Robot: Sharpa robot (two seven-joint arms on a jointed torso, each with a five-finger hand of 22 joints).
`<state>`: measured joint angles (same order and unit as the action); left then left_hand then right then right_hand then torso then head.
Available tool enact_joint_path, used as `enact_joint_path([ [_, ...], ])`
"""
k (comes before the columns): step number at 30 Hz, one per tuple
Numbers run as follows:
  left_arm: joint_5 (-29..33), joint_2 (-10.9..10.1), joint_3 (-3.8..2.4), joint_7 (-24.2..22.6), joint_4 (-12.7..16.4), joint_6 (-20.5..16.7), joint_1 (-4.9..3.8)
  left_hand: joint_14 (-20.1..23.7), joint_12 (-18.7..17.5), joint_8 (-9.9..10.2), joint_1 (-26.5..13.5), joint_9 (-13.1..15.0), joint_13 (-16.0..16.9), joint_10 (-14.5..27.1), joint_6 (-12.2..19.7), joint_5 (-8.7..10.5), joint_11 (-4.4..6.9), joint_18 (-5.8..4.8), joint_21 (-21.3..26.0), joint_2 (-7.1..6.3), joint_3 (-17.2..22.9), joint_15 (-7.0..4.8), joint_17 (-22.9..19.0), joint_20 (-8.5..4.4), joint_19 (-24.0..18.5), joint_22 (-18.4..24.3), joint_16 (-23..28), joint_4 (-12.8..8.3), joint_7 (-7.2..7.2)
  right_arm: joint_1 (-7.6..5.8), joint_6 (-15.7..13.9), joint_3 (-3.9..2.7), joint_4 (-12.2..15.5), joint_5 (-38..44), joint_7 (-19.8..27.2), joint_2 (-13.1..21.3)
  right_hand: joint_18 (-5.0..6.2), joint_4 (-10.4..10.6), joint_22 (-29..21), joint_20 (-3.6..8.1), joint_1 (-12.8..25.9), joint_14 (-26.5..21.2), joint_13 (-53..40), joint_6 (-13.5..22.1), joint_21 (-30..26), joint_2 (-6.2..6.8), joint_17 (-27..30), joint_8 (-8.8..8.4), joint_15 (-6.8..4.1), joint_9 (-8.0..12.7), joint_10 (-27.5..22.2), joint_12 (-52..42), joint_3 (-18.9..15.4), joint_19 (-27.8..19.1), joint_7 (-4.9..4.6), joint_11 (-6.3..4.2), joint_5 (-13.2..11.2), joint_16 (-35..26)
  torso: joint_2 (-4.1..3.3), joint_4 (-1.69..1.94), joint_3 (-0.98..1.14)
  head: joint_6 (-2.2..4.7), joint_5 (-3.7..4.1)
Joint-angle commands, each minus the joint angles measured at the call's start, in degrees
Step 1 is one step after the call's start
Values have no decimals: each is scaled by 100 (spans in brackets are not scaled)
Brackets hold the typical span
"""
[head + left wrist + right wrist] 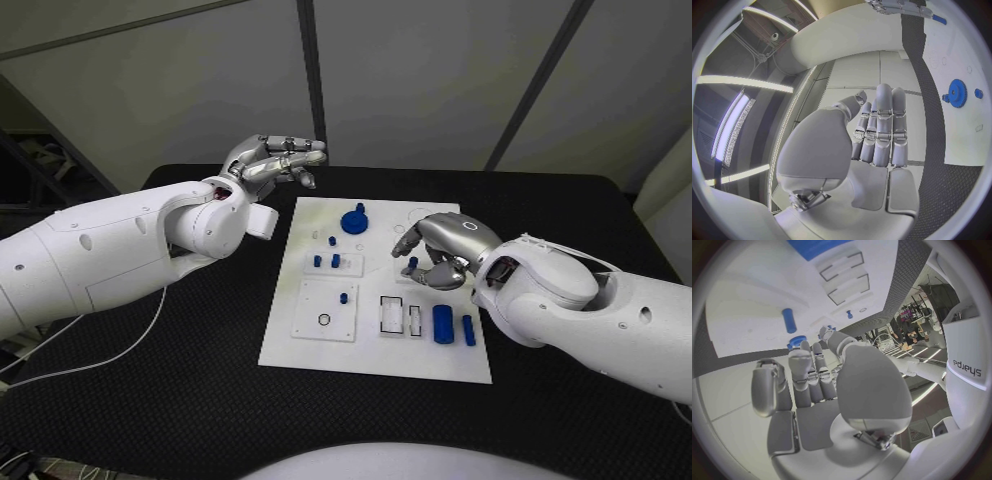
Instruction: Assemble the parts on the task board
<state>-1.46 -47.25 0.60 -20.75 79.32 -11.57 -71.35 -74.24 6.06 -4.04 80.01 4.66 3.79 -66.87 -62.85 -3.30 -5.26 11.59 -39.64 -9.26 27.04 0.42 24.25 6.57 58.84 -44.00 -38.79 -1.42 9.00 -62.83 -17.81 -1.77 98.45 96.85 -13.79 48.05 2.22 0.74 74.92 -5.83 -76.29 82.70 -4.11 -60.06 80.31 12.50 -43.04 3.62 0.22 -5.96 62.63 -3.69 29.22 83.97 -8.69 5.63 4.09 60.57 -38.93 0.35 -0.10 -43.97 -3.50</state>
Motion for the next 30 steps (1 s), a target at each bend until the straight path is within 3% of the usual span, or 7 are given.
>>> enact_joint_path([
  [1, 17, 13, -2, -20, -6, 81, -7, -1, -37, 20, -6, 3, -8, 10, 21, -10, -29, -114, 21, 45, 10, 2, -8, -16, -12, 7, 32, -12, 28, -23, 501, -27, -112, -169, -296, 37, 45, 19, 649, -61, 1, 13, 11, -23, -9, 44, -43, 9, 18, 13, -76, 18, -80, 74, -19, 10, -51, 44, -1, 7, 0, 31, 61],
  [6, 17, 17, 0, -19, -10, 86, -5, -1, -37, 20, -6, 3, -8, 10, 21, -10, -29, -114, 21, 45, 10, 2, -8, -16, -12, 7, 32, -12, 28, -32, 810, -46, -202, -163, -349, 20, 38, 32, 672, -74, -38, 34, 20, -3, 15, 47, -67, 2, 35, 33, -164, 19, -169, 93, -25, 22, -67, 103, -14, 9, 6, 44, 84],
  [10, 17, 17, 2, -18, -15, 86, -4, -1, -37, 20, -6, 3, -8, 10, 21, -10, -29, -114, 21, 45, 10, 2, -8, -16, -12, 7, 32, -12, 28, -33, 894, -50, -247, -145, -328, -38, 41, 32, 663, -79, -69, 30, 23, 19, 3, 45, -32, -2, 38, 45, -210, 19, -212, 89, -22, 25, -67, 100, -8, 6, 3, 40, 73],
  [18, 17, 16, 3, -15, -12, 90, -4, -1, -37, 20, -6, 3, -8, 10, 21, -10, -29, -114, 21, 45, 10, 2, -8, -16, -12, 7, 32, -12, 28, -33, 801, -51, -381, -111, -338, -174, 32, 61, 693, -79, -158, 40, 5, -9, 35, -81, -56, 15, 32, 56, -138, -16, -182, 111, -16, 16, -34, 162, -9, 19, -2, 44, 69],
  [30, 17, -1, 3, -13, -20, 88, -4, -1, -37, 20, -6, 3, -8, 10, 21, -10, -29, -114, 21, 45, 10, 2, -8, -16, -12, 7, 32, -12, 28, -32, 507, -51, -431, -52, -260, -237, -9, 86, 831, -49, -274, 66, -11, -134, 190, -225, -152, 38, -7, 56, 192, -63, 50, 199, 21, -32, 29, 322, -13, 5, 2, 24, 64],
])
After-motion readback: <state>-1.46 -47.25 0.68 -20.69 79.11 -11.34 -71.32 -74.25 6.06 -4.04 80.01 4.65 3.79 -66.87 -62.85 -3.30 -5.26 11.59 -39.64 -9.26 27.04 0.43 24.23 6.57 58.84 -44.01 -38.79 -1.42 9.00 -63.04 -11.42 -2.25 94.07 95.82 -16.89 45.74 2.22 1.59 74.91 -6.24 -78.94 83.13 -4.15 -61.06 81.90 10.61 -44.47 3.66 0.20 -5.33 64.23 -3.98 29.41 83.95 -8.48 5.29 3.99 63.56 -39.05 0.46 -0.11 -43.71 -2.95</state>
